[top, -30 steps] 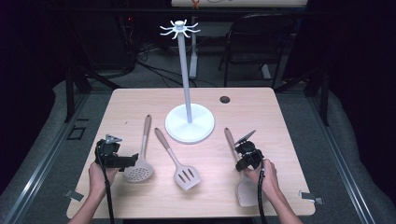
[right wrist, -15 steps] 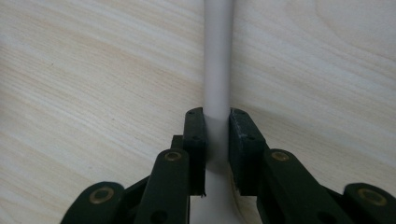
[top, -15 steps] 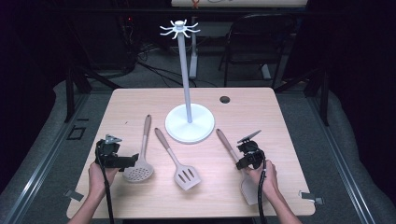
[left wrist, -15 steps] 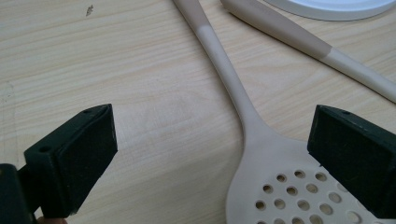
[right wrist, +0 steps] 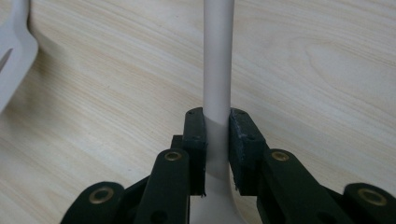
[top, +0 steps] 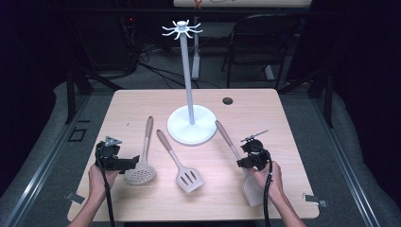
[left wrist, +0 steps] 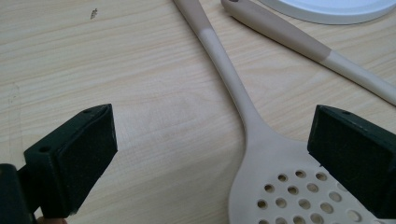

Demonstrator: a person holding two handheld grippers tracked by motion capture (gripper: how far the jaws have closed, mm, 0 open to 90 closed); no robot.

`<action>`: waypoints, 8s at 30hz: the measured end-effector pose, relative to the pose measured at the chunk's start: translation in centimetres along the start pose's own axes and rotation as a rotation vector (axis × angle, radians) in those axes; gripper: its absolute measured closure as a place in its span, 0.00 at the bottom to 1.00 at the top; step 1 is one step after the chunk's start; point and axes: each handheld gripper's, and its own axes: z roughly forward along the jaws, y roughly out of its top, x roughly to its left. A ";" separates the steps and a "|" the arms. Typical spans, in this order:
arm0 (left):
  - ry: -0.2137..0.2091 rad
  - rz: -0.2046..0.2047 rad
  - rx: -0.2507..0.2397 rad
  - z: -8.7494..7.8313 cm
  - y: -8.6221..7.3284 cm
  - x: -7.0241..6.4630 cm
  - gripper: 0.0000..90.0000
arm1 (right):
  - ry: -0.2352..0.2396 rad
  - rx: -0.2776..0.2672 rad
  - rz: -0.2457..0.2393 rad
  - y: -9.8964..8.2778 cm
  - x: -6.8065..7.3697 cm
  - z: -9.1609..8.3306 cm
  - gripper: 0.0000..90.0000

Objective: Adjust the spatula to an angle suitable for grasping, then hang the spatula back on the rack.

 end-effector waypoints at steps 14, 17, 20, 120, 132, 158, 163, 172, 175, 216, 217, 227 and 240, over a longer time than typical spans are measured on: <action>-0.066 -0.024 -0.054 -0.5 1.3 -0.9 0.01 | 0.005 -0.085 -0.080 0.2 1.1 -1.2 0.87; -0.097 -0.022 -0.072 -0.5 1.9 -1.8 0.01 | -0.003 -0.105 -0.100 0.2 1.5 -1.4 0.87; -0.121 -0.006 -0.087 -0.6 2.5 -2.7 0.00 | 0.007 -0.126 -0.122 0.4 2.1 -1.6 0.87; -0.735 0.120 -0.304 1.9 14.2 -20.6 0.84 | 0.002 -0.470 -0.255 1.3 5.4 -3.7 0.87; -0.726 0.148 -0.296 2.5 13.6 -21.0 0.86 | 0.027 -0.490 -0.226 1.3 5.0 -4.2 0.86; -0.587 0.213 -0.347 1.6 16.5 -18.4 0.86 | 0.030 -0.358 -0.130 -0.9 1.8 -4.5 0.17; -0.579 0.213 -0.352 1.6 17.0 -18.0 0.86 | 0.034 -0.336 -0.132 -0.9 1.6 -4.1 0.14; -0.560 0.224 -0.356 1.4 18.1 -17.3 0.86 | 0.051 -0.296 -0.172 -0.8 1.8 -3.6 0.04; -0.548 0.232 -0.356 1.2 18.6 -17.0 0.86 | 0.053 -0.287 -0.180 -0.8 1.8 -3.4 0.04; -0.477 0.252 -0.375 0.3 23.3 -13.4 0.86 | 0.056 -0.268 -0.183 -0.7 1.6 -3.2 0.03; -0.478 0.254 -0.376 0.2 23.4 -13.3 0.86 | 0.059 -0.269 -0.182 -0.7 1.6 -3.2 0.03; -0.460 0.248 -0.373 -0.1 24.7 -12.7 0.86 | 0.062 -0.272 -0.190 -0.7 1.7 -3.1 0.03; -0.454 0.259 -0.381 -0.8 26.2 -12.5 0.86 | 0.056 -0.258 -0.192 -0.7 1.7 -2.9 0.03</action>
